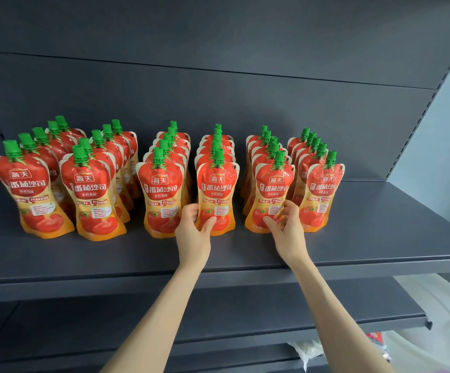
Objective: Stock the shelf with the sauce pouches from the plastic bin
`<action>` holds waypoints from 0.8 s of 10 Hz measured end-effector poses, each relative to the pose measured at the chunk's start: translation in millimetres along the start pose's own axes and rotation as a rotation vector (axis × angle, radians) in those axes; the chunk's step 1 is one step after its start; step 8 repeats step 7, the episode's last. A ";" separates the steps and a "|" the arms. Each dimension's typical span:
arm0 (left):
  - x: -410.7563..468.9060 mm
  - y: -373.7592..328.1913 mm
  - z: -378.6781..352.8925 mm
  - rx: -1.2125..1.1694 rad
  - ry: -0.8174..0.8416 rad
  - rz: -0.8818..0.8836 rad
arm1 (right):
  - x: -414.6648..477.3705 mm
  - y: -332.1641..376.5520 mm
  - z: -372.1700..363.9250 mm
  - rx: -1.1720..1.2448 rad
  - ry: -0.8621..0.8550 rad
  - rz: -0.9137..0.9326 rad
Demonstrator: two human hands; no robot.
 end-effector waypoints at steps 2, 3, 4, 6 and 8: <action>0.1 0.7 -0.2 0.017 -0.001 0.005 | 0.8 -2.6 0.9 -0.036 -0.008 -0.014; -1.5 -1.0 -1.3 0.028 0.017 0.006 | -1.5 -2.1 3.0 -0.083 -0.028 -0.008; -4.8 -3.6 0.4 0.054 0.035 -0.002 | -7.1 5.4 8.9 -0.161 -0.106 0.046; -16.5 -33.0 34.9 0.135 0.010 -0.134 | -21.0 41.6 29.8 -0.138 -0.231 0.192; -19.2 -62.0 70.0 0.082 -0.002 -0.250 | -23.1 82.5 42.7 -0.094 -0.190 0.306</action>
Point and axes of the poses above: each hand's wrist, its own x-axis towards the middle knuckle, its own z-axis out of the back of the hand, y = z × x, the point moved 8 cm from there along x, towards the middle knuckle, and after that the axes turned 9 degrees about y, right-handed, at the moved point
